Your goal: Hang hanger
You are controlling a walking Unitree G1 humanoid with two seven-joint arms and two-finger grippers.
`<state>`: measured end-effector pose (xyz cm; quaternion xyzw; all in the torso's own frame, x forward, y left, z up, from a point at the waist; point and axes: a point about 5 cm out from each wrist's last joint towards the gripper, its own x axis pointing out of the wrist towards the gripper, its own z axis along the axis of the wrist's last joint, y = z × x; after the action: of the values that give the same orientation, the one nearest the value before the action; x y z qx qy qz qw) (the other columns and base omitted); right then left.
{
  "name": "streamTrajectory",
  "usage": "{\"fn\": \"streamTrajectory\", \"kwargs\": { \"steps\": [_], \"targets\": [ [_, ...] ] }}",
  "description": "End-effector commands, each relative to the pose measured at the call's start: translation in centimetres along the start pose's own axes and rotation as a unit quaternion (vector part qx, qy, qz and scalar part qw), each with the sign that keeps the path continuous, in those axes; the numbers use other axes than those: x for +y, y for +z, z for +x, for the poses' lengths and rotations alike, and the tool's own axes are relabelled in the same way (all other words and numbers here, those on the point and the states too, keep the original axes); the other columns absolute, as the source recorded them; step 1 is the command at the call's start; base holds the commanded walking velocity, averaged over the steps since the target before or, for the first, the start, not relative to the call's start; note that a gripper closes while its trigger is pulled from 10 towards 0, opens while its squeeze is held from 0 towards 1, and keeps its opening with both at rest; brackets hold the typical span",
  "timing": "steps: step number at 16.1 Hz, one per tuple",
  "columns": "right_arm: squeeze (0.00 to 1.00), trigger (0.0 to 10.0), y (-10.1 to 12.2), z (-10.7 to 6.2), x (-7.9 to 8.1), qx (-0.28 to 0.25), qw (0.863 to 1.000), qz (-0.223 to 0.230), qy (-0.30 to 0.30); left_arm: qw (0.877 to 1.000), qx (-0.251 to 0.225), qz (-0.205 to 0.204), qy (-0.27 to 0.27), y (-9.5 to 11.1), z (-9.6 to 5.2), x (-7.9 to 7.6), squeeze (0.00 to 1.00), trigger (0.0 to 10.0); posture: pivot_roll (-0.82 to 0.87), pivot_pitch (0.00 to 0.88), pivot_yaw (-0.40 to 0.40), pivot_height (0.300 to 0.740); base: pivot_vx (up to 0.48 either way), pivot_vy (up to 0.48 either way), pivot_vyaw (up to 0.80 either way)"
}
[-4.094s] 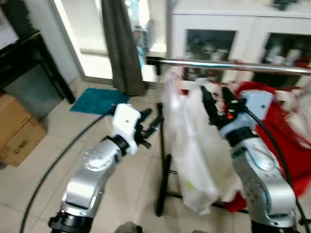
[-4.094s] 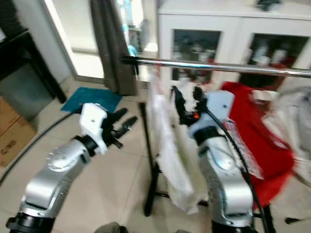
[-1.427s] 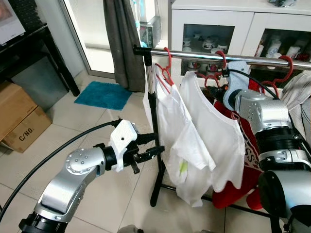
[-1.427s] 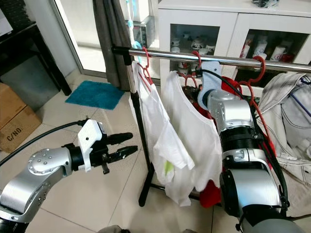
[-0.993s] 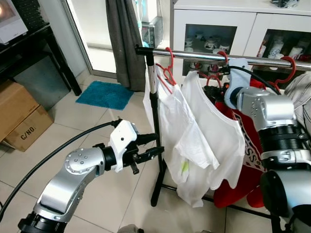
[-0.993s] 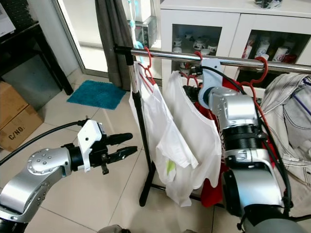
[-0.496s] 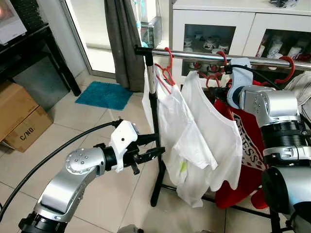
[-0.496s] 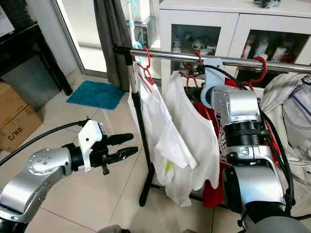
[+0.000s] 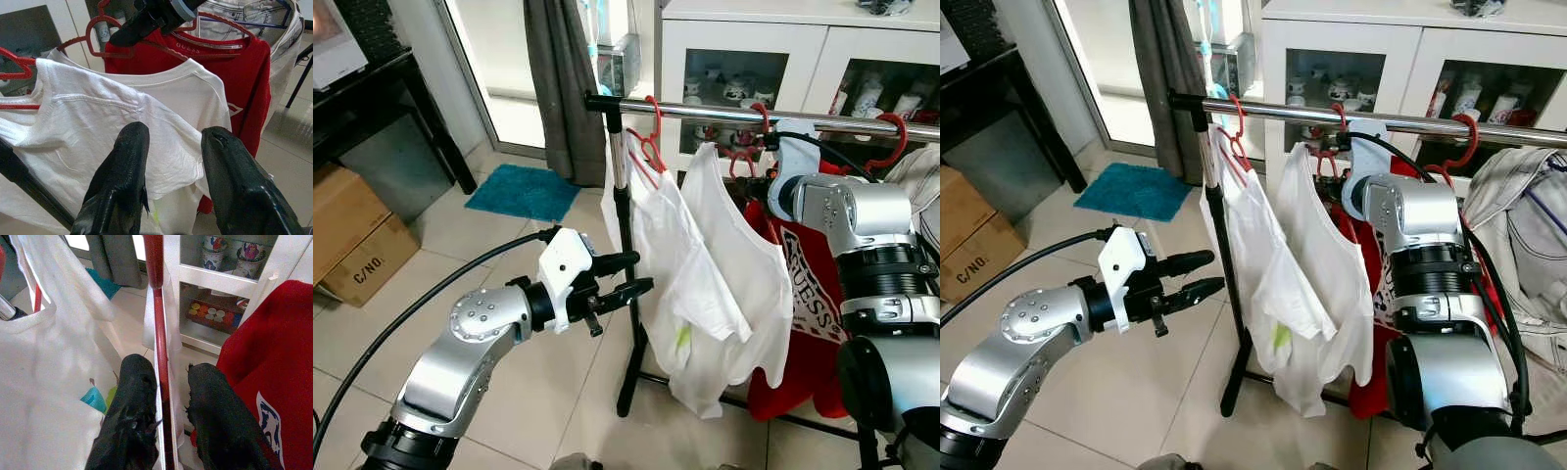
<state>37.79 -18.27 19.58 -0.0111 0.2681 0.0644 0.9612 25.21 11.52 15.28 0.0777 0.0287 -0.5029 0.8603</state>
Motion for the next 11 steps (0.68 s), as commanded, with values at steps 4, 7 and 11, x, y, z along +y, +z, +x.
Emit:
{"fn": "streamTrajectory", "kwargs": {
  "steps": [4, 7, 11],
  "targets": [
    [0.0, 0.0, -0.09, 0.18, 0.21, 0.004, 1.0, 0.019, 0.013, 1.0, -0.001, 0.003, 0.012, -0.02, -0.15, 0.52, 0.0, 10.0, 0.01, 0.0, 0.114, 0.74, 0.0, 0.0, 0.0],
    [0.0, 0.0, 0.1, 0.17, 0.23, 0.001, 1.0, 0.023, 0.016, 1.0, 0.001, 0.003, 0.012, -0.07, -0.18, 0.48, 0.0, 10.0, 0.01, 0.0, 0.112, 0.74, 0.0, 0.0, 0.0],
    [0.0, 0.0, 0.84, -0.66, -0.24, -0.024, 0.999, 0.029, 0.009, 1.0, -0.004, 0.0, 0.025, 0.13, 0.07, 0.75, 0.0, 10.0, -0.01, 0.0, 0.107, 0.74, 0.0, 0.0, 0.0]
  ]
}}
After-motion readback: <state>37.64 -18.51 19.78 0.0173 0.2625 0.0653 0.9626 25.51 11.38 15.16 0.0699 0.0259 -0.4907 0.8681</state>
